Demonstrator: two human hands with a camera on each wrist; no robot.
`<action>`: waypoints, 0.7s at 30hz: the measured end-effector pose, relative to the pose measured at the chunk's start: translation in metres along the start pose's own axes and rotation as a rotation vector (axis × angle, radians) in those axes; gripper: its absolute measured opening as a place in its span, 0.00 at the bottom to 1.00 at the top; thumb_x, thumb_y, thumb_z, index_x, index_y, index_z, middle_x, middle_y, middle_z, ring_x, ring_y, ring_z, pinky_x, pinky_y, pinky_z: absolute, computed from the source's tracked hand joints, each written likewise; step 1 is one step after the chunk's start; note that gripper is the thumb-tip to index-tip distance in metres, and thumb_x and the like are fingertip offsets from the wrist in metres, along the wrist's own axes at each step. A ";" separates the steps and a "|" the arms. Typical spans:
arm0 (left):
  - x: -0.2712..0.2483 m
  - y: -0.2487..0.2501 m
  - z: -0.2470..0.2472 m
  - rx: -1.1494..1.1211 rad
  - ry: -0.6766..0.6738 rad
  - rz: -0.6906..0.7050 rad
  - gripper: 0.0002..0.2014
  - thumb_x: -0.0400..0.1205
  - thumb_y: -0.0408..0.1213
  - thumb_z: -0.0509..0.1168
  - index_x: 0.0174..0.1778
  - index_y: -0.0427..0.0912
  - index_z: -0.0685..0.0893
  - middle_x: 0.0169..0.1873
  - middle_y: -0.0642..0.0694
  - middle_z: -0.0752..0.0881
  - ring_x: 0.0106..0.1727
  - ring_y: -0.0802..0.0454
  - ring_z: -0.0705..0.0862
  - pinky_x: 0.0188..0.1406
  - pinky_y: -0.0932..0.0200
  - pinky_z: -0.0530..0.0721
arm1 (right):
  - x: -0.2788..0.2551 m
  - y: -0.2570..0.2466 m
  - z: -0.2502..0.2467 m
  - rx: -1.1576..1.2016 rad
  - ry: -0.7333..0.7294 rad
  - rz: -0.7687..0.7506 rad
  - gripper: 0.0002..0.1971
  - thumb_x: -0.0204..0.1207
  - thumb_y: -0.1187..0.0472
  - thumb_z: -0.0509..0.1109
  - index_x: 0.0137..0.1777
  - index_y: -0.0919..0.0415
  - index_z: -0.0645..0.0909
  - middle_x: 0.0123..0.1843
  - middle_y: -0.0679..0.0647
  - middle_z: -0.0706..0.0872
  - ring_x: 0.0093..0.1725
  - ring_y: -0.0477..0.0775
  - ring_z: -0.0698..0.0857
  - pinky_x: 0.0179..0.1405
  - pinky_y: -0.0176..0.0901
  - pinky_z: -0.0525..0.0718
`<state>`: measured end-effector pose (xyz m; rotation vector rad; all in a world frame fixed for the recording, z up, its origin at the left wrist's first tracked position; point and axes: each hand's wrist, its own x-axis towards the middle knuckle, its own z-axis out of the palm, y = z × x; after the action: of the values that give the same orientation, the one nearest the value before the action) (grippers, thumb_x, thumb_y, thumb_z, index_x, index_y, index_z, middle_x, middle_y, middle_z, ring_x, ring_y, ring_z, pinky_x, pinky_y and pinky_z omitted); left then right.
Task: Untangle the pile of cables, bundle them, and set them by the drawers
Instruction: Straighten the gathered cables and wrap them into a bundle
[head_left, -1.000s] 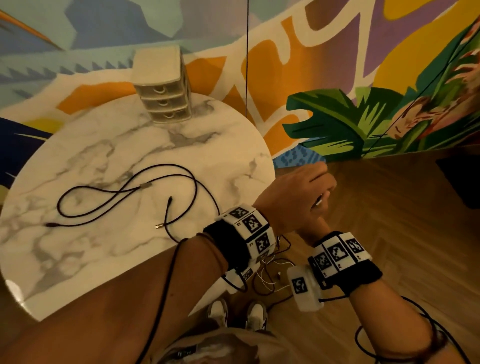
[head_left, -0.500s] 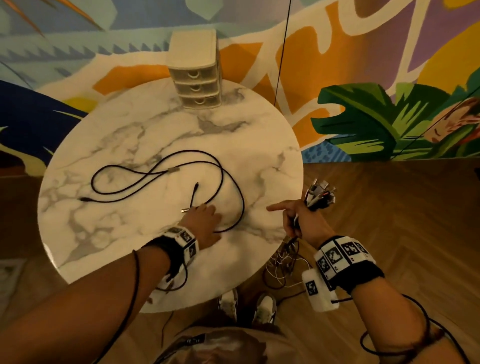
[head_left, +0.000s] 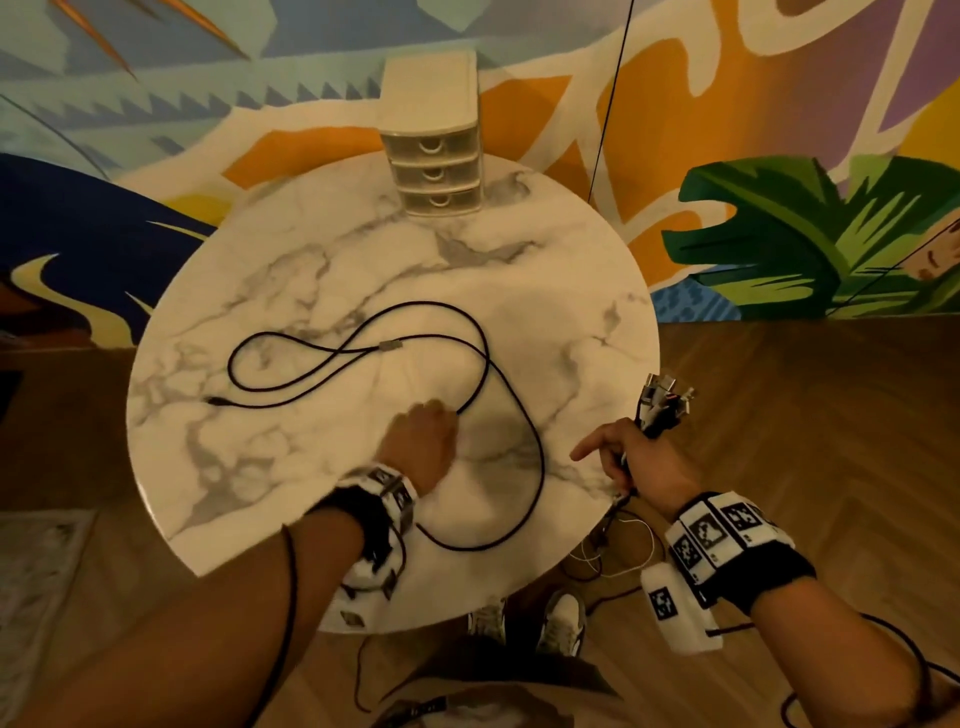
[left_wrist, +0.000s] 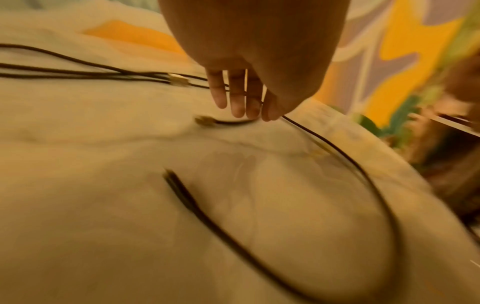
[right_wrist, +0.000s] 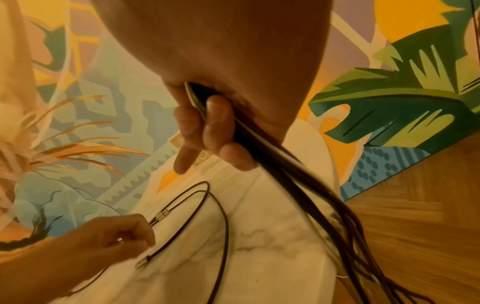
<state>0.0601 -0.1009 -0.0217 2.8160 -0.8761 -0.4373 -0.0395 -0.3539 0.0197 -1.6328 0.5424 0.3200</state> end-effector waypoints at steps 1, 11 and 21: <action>0.008 -0.016 -0.011 -0.017 0.009 -0.110 0.14 0.79 0.39 0.56 0.53 0.38 0.82 0.52 0.36 0.80 0.50 0.34 0.81 0.45 0.45 0.79 | 0.001 -0.001 0.000 0.002 0.007 0.007 0.27 0.84 0.62 0.47 0.40 0.72 0.86 0.17 0.54 0.68 0.18 0.52 0.64 0.24 0.44 0.67; 0.070 -0.104 -0.037 -0.048 -0.062 -0.389 0.27 0.79 0.28 0.61 0.76 0.37 0.67 0.73 0.34 0.67 0.69 0.32 0.73 0.68 0.44 0.72 | 0.007 0.003 0.009 0.061 0.070 0.053 0.26 0.83 0.62 0.48 0.38 0.72 0.86 0.16 0.54 0.66 0.19 0.55 0.63 0.24 0.46 0.65; 0.070 -0.072 -0.041 -0.062 0.155 -0.194 0.09 0.82 0.39 0.62 0.52 0.37 0.77 0.51 0.38 0.77 0.49 0.36 0.79 0.39 0.45 0.80 | 0.009 -0.015 0.012 0.050 0.110 0.060 0.26 0.84 0.62 0.48 0.41 0.73 0.86 0.17 0.54 0.67 0.20 0.54 0.63 0.25 0.46 0.64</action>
<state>0.1663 -0.0802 -0.0164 2.8421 -0.5517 -0.2609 -0.0227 -0.3427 0.0262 -1.5948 0.6785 0.2595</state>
